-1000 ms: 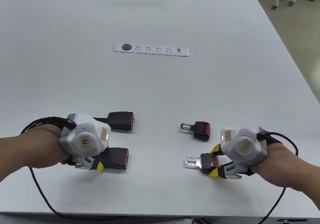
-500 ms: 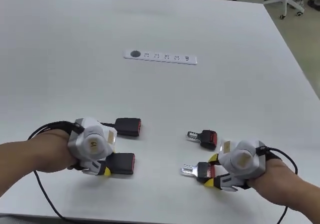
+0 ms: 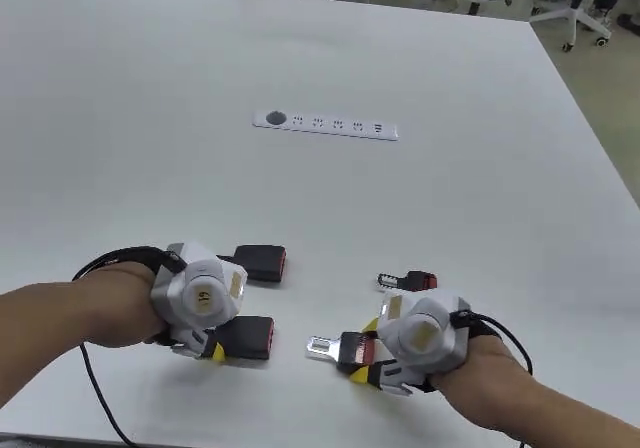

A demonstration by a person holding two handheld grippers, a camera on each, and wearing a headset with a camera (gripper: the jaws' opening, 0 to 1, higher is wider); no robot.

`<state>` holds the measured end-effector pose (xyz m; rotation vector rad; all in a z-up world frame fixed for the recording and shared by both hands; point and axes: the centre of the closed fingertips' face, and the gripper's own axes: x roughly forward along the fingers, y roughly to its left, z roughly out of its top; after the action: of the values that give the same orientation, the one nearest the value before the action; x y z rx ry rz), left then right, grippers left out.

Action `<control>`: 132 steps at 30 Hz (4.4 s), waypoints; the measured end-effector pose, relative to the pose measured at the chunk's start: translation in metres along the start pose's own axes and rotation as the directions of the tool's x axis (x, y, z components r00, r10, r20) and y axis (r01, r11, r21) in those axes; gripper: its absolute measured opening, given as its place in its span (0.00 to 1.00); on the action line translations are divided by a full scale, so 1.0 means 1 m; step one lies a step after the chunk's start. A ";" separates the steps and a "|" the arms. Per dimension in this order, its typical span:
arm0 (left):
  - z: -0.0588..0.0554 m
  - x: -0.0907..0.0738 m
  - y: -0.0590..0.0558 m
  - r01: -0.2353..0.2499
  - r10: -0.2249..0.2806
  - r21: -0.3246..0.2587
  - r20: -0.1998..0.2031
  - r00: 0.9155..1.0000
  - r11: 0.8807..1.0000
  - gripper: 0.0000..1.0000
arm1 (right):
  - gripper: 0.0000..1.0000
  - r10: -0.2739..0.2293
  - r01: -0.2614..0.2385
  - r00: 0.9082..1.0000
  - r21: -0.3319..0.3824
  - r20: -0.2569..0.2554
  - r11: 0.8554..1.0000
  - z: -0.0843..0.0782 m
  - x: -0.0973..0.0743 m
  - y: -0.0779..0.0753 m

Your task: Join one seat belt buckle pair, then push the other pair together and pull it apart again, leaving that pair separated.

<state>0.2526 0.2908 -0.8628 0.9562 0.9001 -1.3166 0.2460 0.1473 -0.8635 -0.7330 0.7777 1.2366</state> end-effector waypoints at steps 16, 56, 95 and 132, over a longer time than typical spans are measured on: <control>-0.001 0.000 0.001 0.001 -0.001 0.001 -0.029 1.000 1.000 0.31 | 0.33 -0.021 0.021 0.999 -0.011 -0.027 1.000 0.031 0.021 0.001; 0.001 0.002 -0.002 0.016 -0.014 0.049 -0.033 0.999 0.999 0.30 | 0.32 0.021 -0.020 1.000 -0.066 0.007 0.998 0.054 0.035 0.008; -0.004 0.000 0.002 0.009 -0.009 -0.022 -0.017 1.000 1.000 0.29 | 0.31 0.046 -0.046 0.999 -0.089 -0.001 0.995 0.059 0.038 0.003; 0.040 -0.026 0.102 -0.107 0.113 -0.065 0.095 0.989 0.992 0.44 | 0.35 -0.114 0.115 0.993 -0.006 0.015 0.993 -0.008 -0.042 -0.104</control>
<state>0.3530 0.2645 -0.8192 0.8748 0.7950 -1.2257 0.3413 0.1003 -0.8258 -0.7632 0.7102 1.1404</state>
